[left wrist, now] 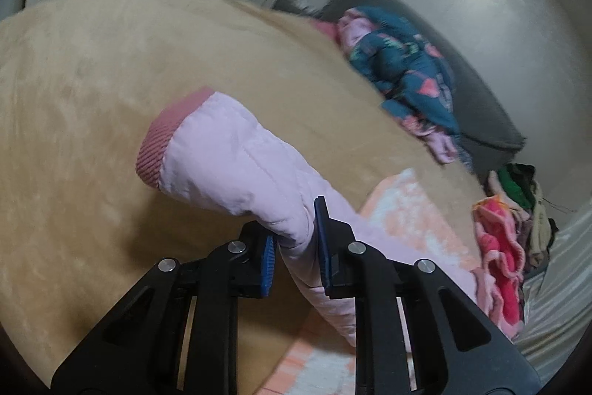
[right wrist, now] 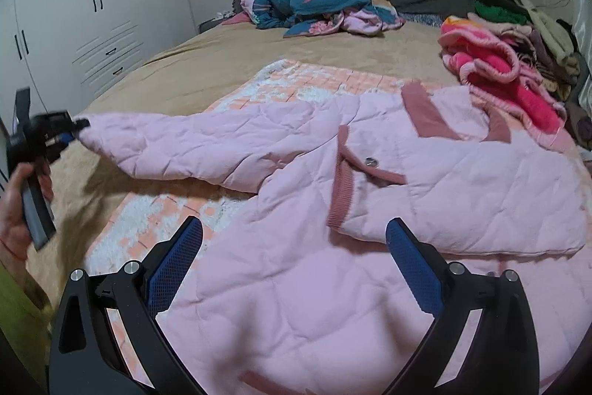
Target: Fold large clothes
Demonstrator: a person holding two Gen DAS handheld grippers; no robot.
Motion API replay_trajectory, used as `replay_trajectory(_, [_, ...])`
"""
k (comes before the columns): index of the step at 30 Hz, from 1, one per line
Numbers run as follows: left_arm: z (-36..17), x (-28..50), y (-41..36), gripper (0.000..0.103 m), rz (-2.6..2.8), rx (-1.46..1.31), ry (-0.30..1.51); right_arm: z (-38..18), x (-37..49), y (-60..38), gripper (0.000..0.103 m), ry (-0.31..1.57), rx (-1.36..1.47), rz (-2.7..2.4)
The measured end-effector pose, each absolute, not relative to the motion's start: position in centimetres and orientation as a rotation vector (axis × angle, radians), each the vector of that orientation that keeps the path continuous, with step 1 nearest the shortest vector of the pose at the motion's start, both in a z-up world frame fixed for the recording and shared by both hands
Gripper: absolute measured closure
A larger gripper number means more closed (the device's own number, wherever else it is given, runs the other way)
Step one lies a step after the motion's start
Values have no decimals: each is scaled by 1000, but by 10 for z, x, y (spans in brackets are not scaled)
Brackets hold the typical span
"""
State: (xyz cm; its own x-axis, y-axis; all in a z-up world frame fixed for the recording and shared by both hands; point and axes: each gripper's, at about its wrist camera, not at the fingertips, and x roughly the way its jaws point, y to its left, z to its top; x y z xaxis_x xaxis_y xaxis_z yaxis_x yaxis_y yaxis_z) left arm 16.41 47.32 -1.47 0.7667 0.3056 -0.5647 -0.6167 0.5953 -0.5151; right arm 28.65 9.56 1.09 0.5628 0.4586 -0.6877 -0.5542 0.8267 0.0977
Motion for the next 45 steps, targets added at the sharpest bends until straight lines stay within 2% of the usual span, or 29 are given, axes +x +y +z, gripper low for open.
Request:
replay_trajectory(17, [67,155,402,93,399,-626,301,31,281,-19,4,740,-90,442])
replay_trajectory(32, [133,179,304,97,320,-469,318,56,259,-100,4,659,25,377])
replay_trajectory(45, [154,199,221,98,269,-348,361,66,241,-172,4,618,169,349])
